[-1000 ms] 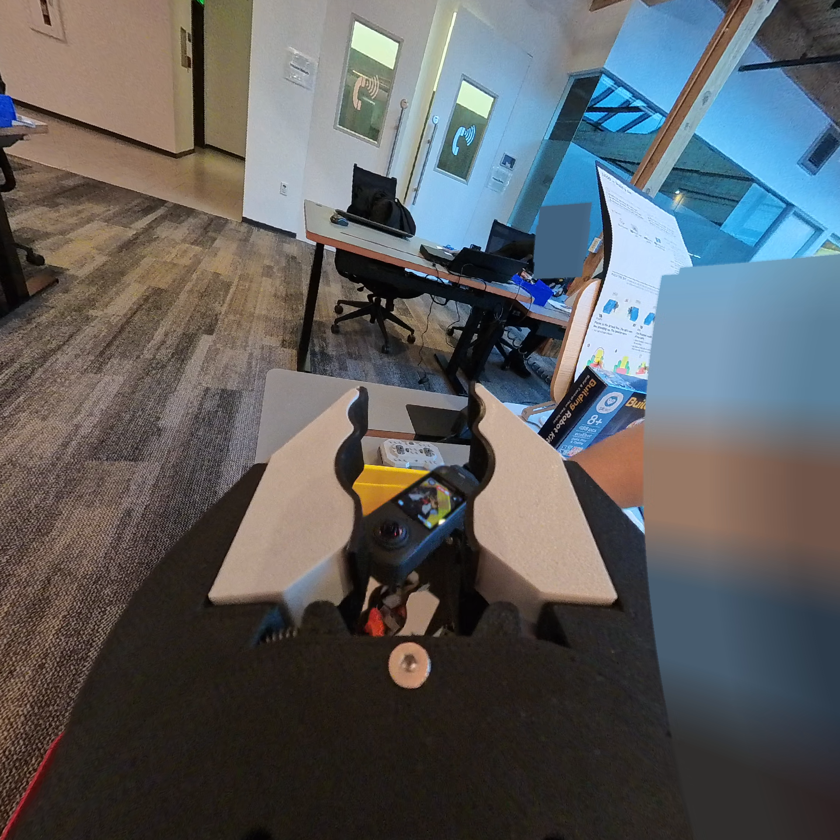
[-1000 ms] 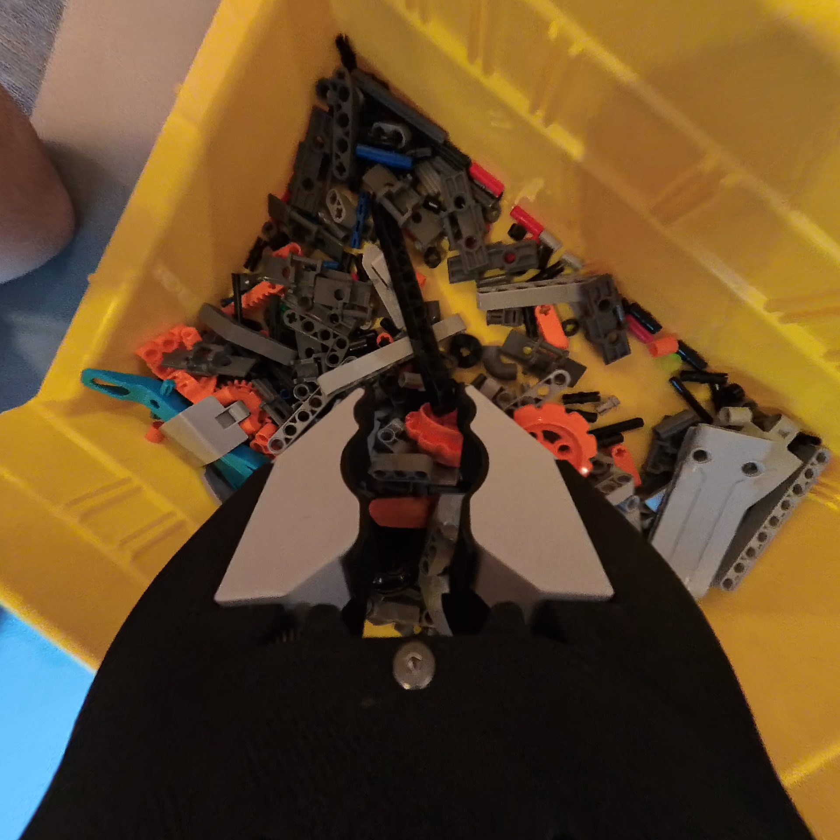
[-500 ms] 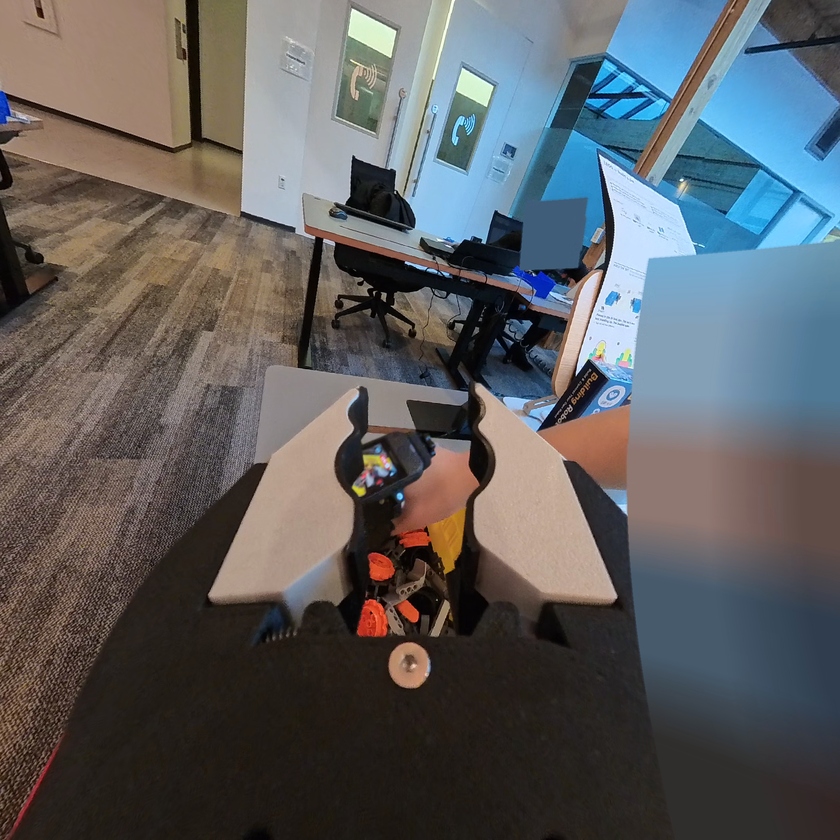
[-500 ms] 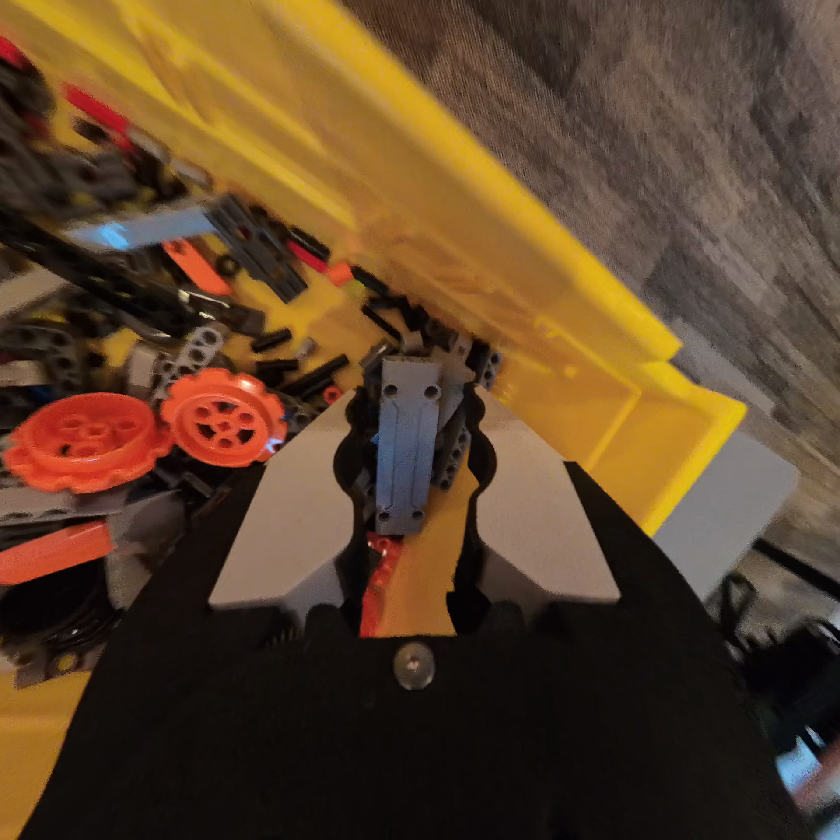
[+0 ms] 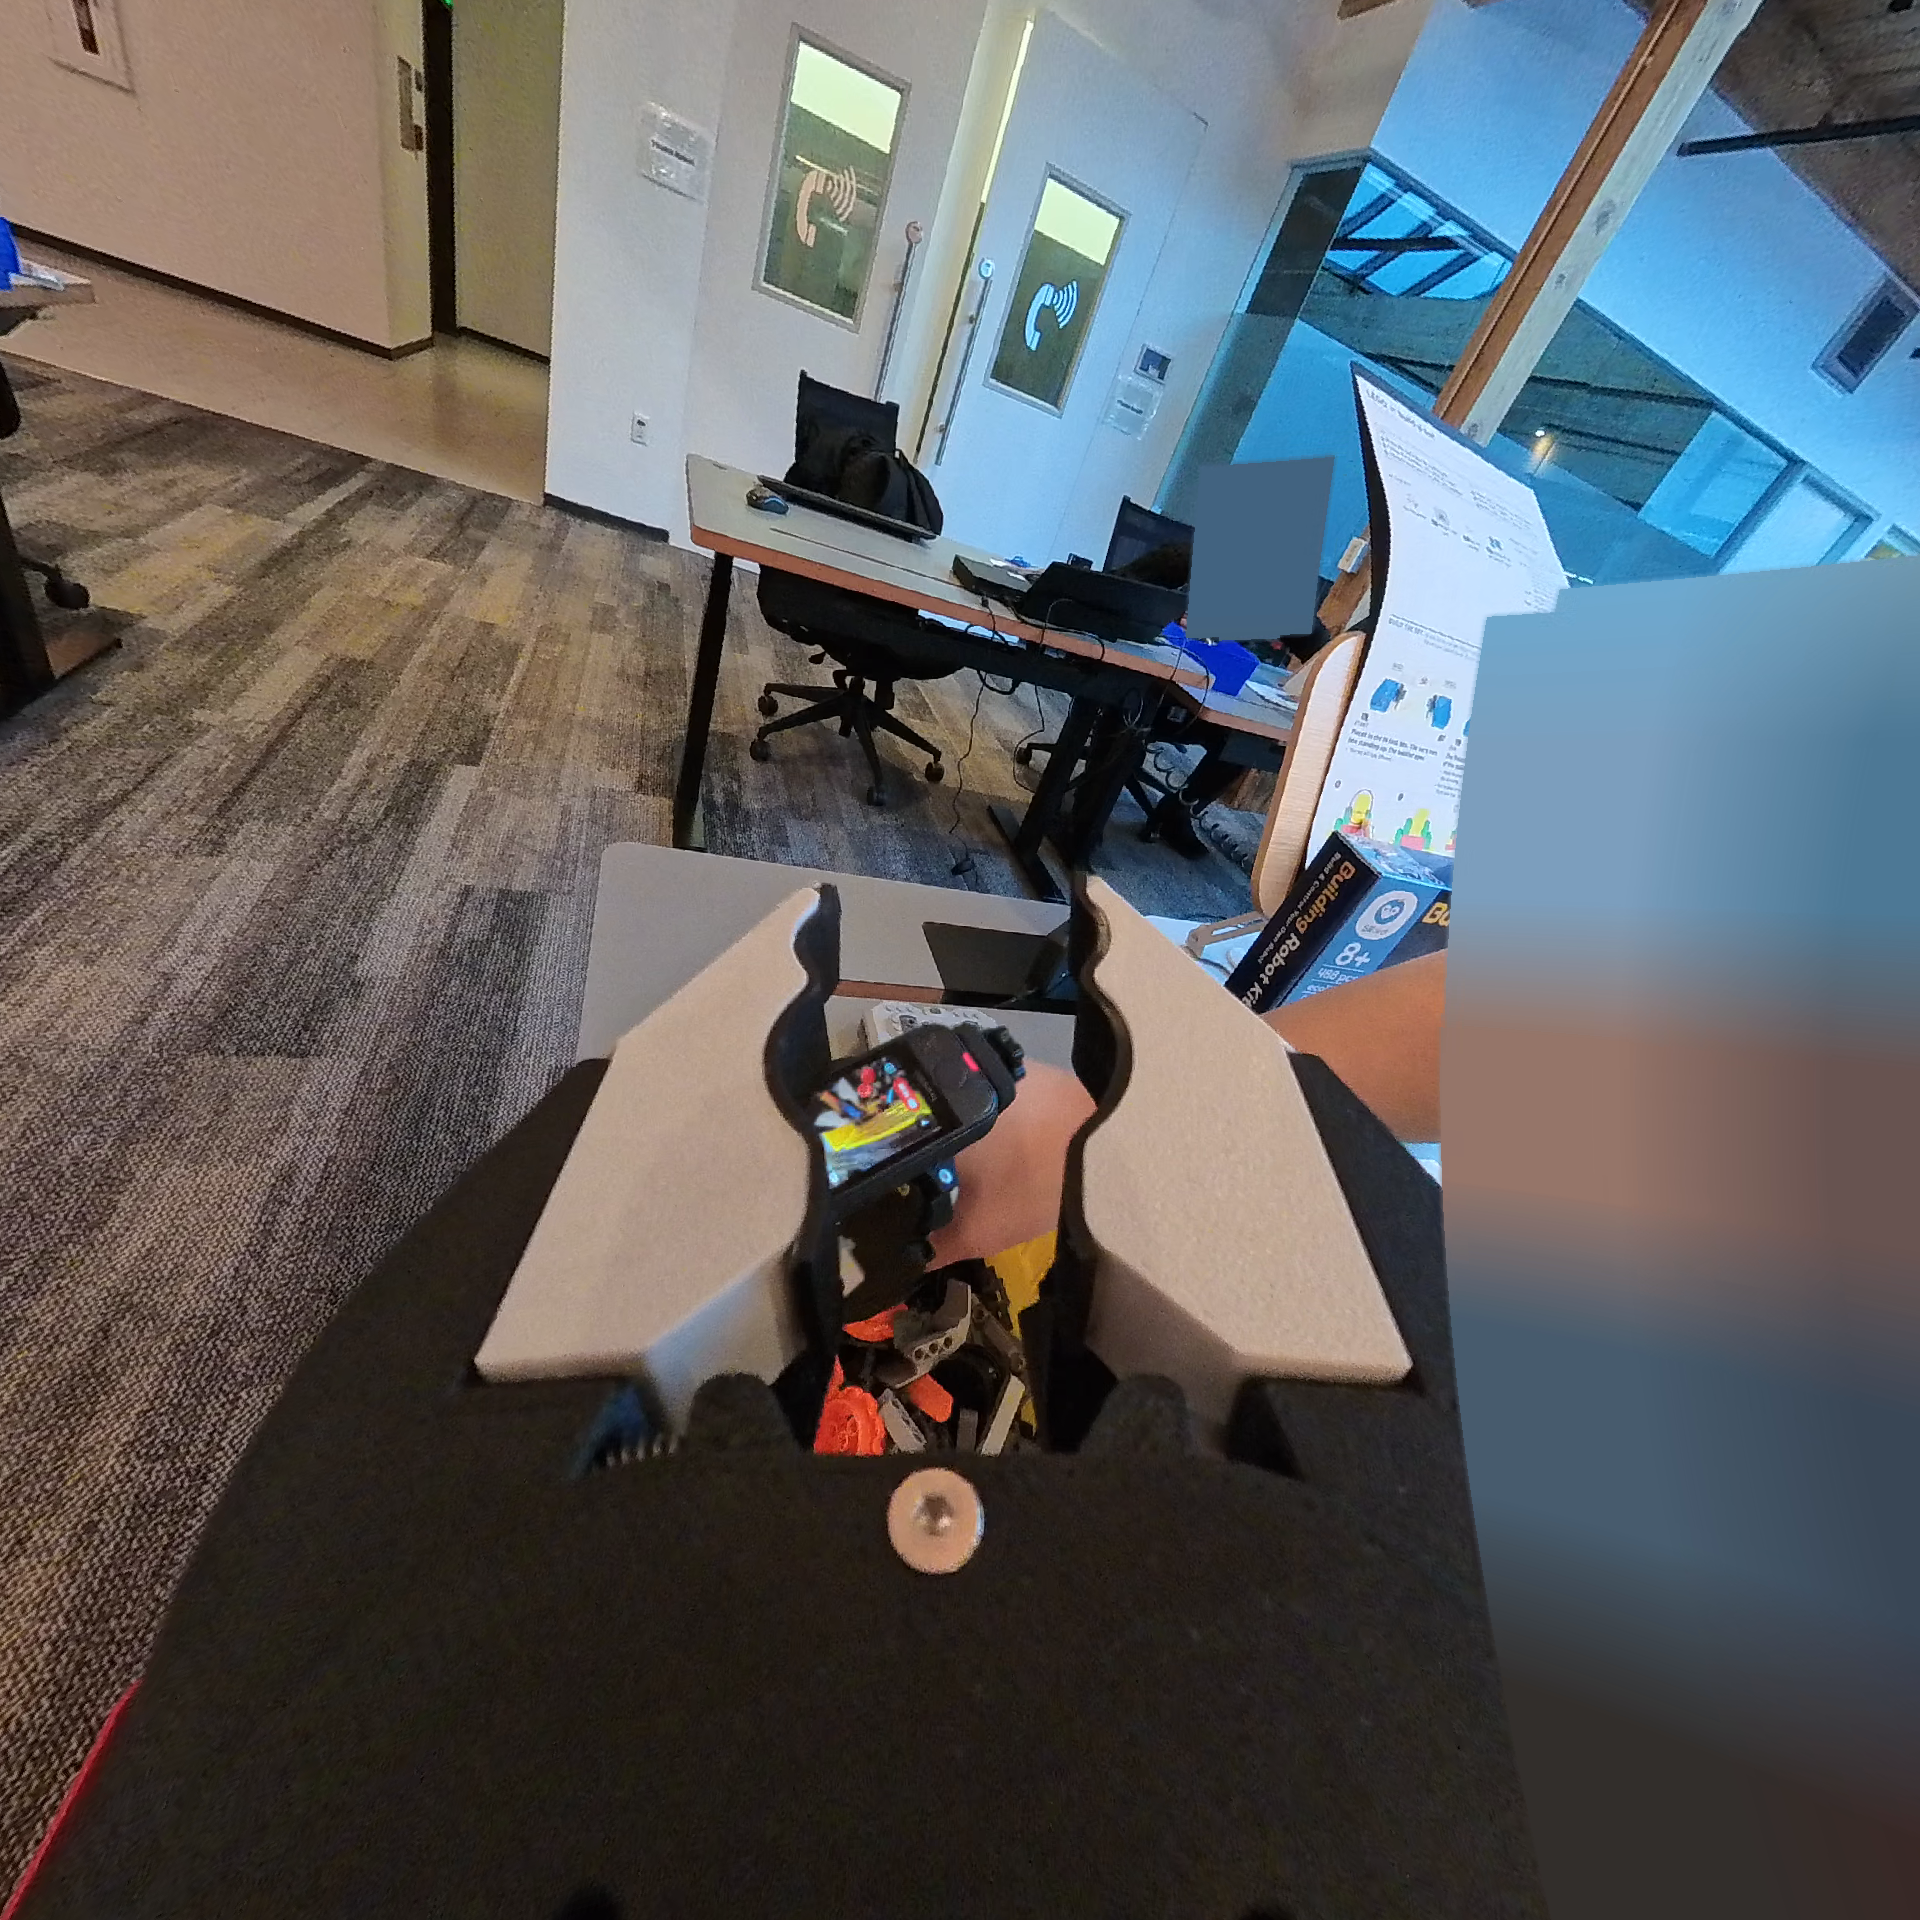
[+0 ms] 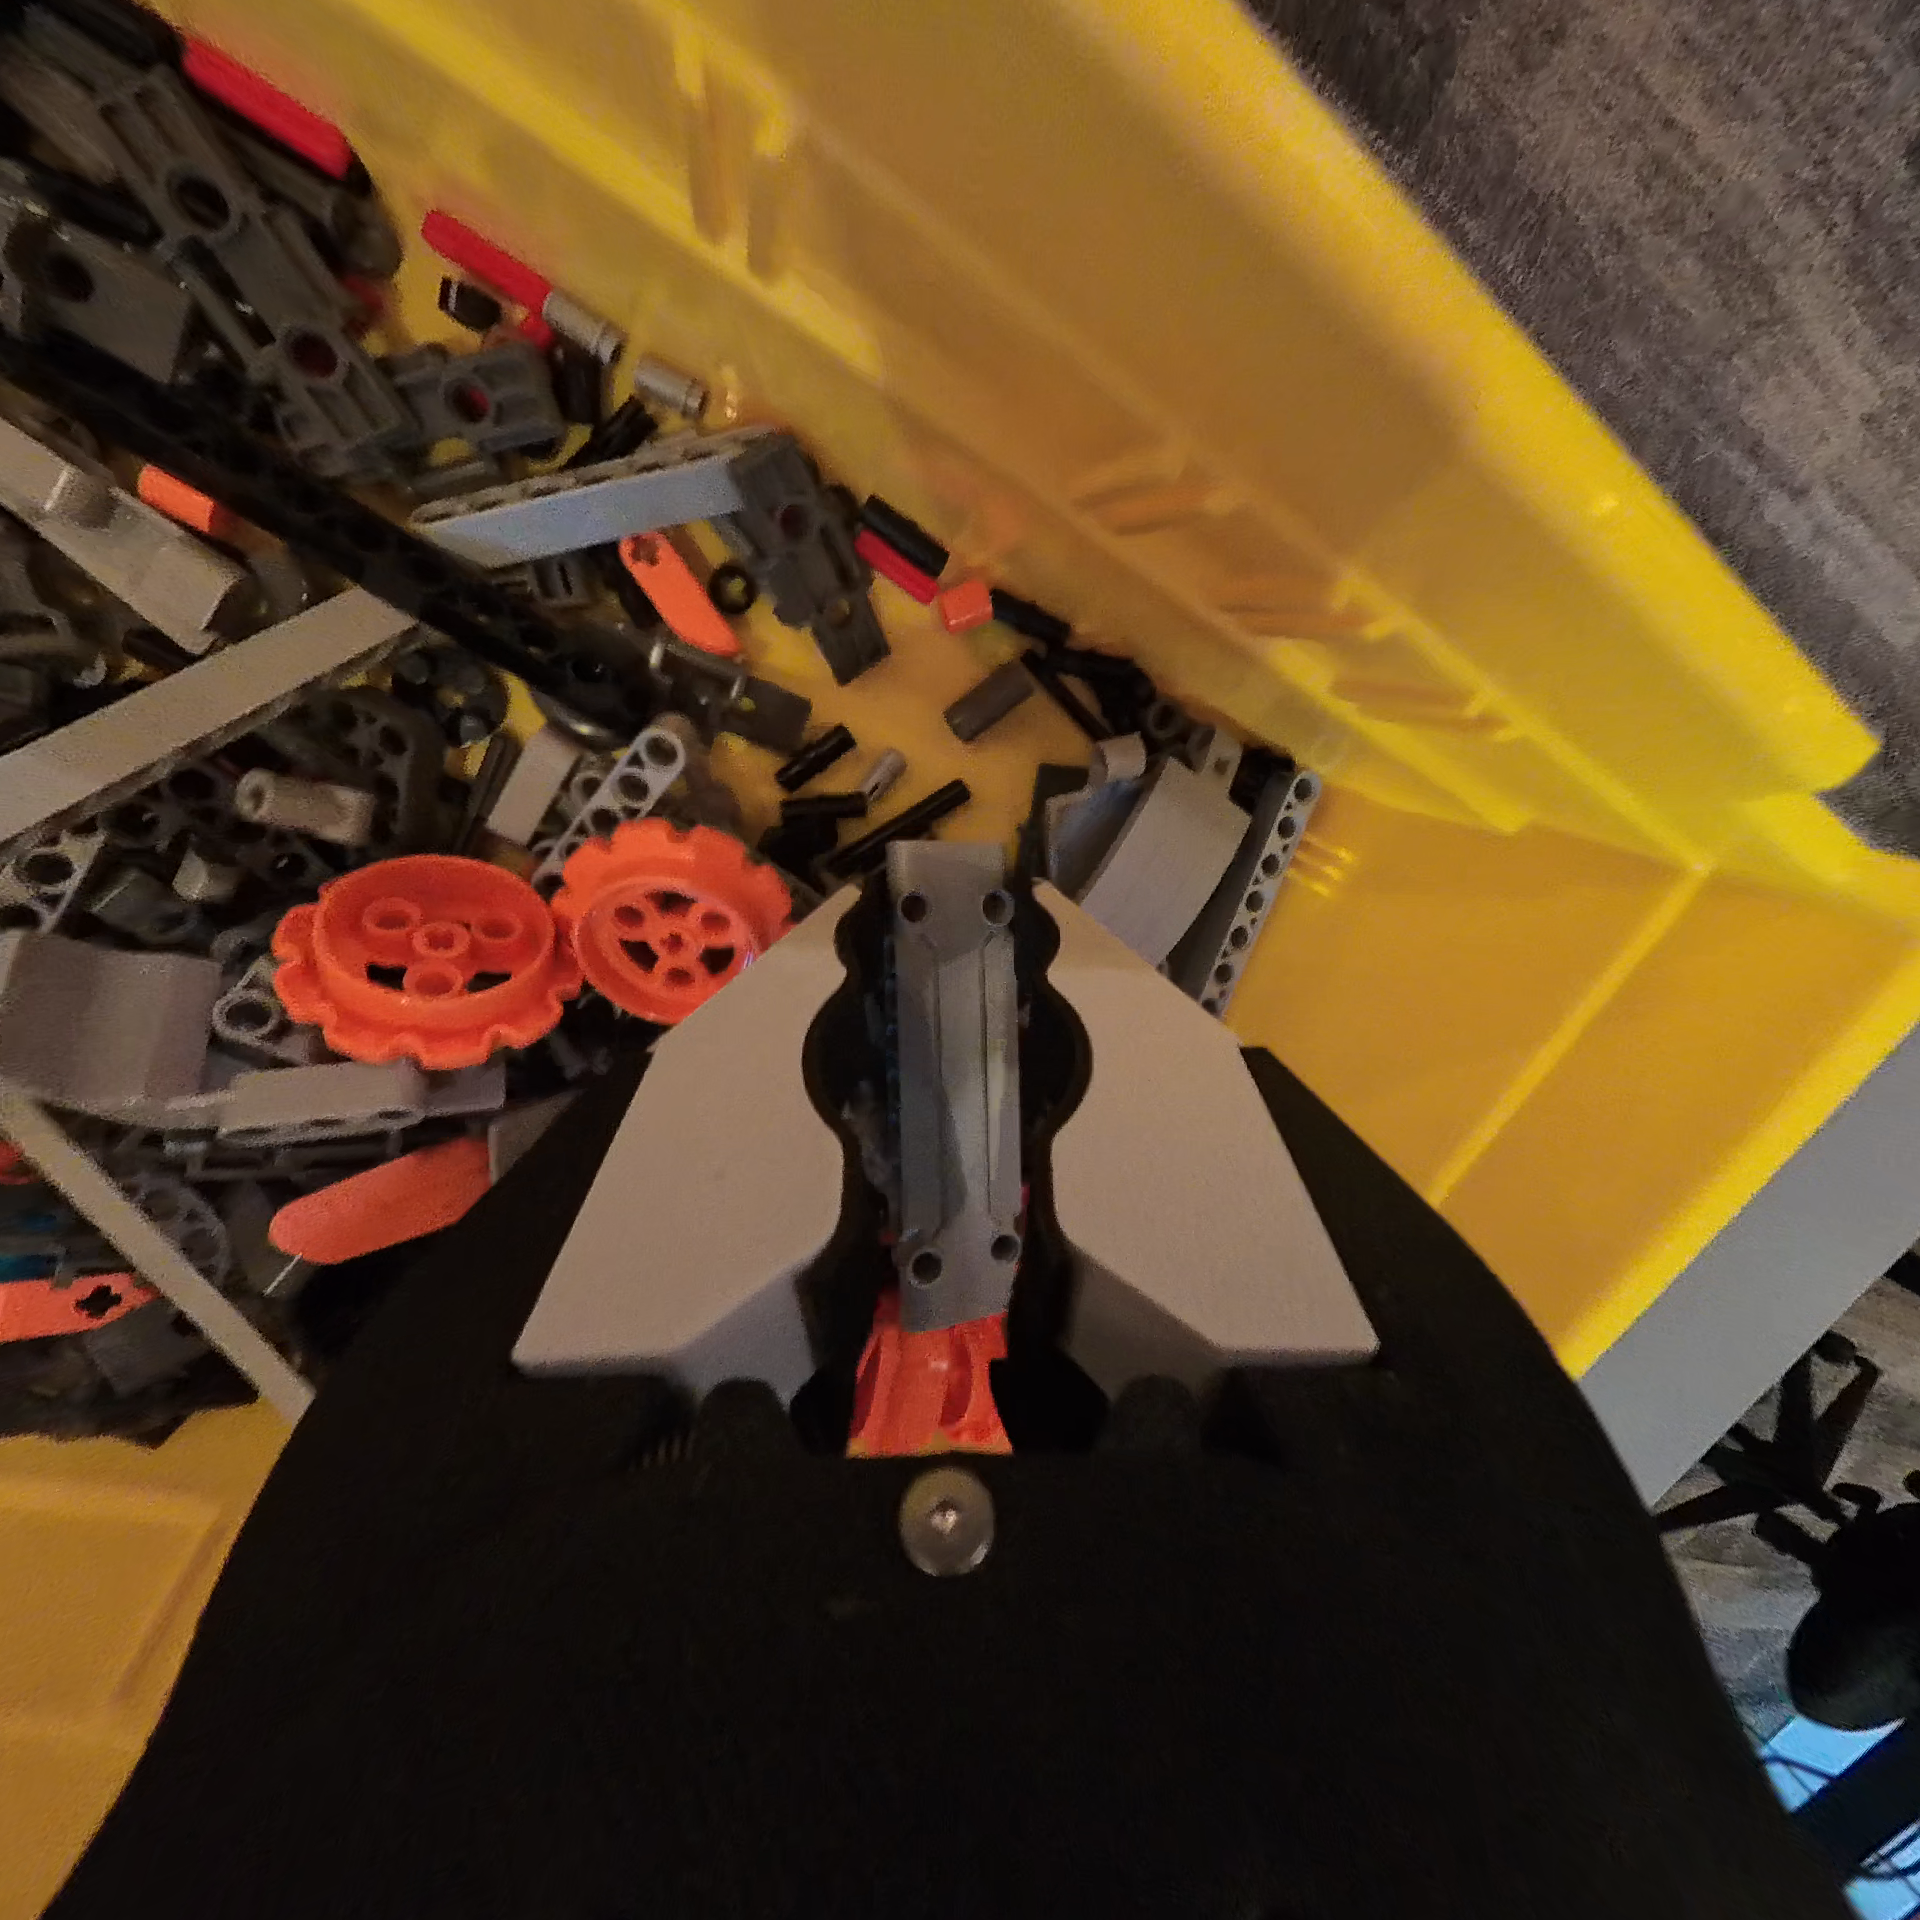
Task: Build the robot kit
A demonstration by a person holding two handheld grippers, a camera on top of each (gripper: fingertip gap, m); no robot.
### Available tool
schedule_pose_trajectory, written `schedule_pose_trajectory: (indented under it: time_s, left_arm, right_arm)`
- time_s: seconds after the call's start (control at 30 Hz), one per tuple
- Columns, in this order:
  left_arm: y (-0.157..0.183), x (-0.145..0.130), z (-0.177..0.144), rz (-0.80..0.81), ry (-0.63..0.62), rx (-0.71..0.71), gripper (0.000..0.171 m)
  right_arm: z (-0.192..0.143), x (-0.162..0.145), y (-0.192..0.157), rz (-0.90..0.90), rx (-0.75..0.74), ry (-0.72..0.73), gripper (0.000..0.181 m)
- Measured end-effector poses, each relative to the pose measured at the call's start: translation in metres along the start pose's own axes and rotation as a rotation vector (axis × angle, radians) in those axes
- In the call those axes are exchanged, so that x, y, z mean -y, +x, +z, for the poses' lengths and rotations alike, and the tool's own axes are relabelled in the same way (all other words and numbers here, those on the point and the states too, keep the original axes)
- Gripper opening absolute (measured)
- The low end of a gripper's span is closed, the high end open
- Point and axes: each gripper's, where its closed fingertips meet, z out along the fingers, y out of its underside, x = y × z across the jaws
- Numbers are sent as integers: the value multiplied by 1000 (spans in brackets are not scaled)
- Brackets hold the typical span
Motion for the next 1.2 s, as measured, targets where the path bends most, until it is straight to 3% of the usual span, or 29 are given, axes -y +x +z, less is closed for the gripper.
schedule_pose_trajectory:
  time_s: [0.27,0.37,0.47,0.67,0.73,0.83,0.97,1.03,1.2]
  left_arm:
    - [-1,-1,0,-6,-1,-5,42]
    - [1,0,0,-2,-1,-7,42]
    - [1,-1,1,-2,-5,-7,42]
    - [2,-1,1,3,-6,-5,42]
    - [2,-2,2,5,-11,-4,42]
    - [1,-3,2,0,-14,-5,42]
    - [0,-3,2,-5,-13,-7,43]
    - [1,-3,2,-5,-12,-8,43]
    - [1,-2,1,-4,-10,-8,43]
  right_arm:
    - [-17,-33,-22,118,125,-182,25]
    - [-20,-33,-25,104,131,-164,27]
    - [-22,-27,-12,86,54,-138,42]
    - [-20,7,7,38,-2,14,25]
    - [-10,7,-6,54,70,6,22]
    - [-9,5,-31,54,177,9,0]
    - [-20,4,-64,162,339,27,0]
    - [-22,-2,-72,158,350,20,0]
    - [-26,-3,-33,129,208,72,2]
